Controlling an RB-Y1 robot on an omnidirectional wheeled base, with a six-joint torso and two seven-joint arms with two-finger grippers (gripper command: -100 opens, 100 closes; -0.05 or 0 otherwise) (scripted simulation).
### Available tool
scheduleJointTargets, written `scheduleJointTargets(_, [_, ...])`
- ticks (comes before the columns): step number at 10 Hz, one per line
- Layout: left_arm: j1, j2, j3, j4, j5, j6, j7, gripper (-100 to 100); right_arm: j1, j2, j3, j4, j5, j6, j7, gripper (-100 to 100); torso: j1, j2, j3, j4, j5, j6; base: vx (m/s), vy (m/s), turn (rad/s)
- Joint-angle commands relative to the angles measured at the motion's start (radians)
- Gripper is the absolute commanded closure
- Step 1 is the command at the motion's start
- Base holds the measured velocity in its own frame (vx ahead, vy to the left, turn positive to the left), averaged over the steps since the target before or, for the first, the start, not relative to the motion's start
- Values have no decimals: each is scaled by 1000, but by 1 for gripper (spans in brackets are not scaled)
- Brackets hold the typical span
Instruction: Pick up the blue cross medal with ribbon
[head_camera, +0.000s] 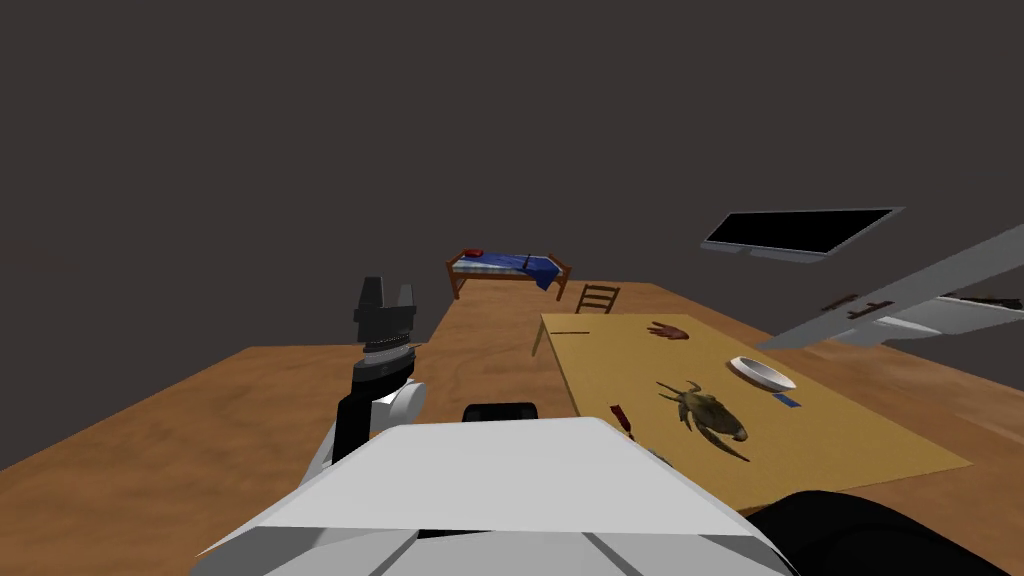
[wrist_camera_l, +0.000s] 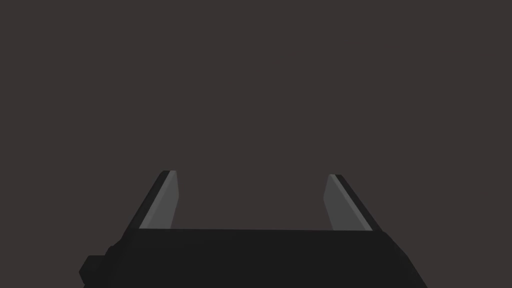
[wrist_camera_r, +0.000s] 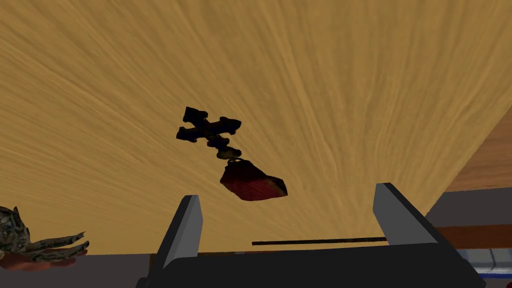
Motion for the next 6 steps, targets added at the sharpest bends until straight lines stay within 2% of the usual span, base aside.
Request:
scheduleJointTargets(1, [0,0,0,0,0,0,0,0,18,-7,23,26,24,34,37,-100,0,0,0,0,0,0,237,-170,179])
scheduleJointTargets(3, [0,0,0,0,0,0,0,0,23,-4,47,52,41,52,64,-100,-2,-2,-1,-1,-1,0,186,-106,141])
scheduleJointTargets(4, [0,0,0,0,0,0,0,0,16,5,33,56,40,35,59,-100,2,0,0,0,0,0,70,-33,27])
scheduleJointTargets(5, [0,0,0,0,0,0,0,0,17,5,34,57,41,38,63,0,5,5,3,1,1,1,14,-8,0])
scheduleJointTargets(6, [0,0,0,0,0,0,0,0,-9,22,38,85,44,39,66,-100,7,9,5,2,1,1,-5,-18,42])
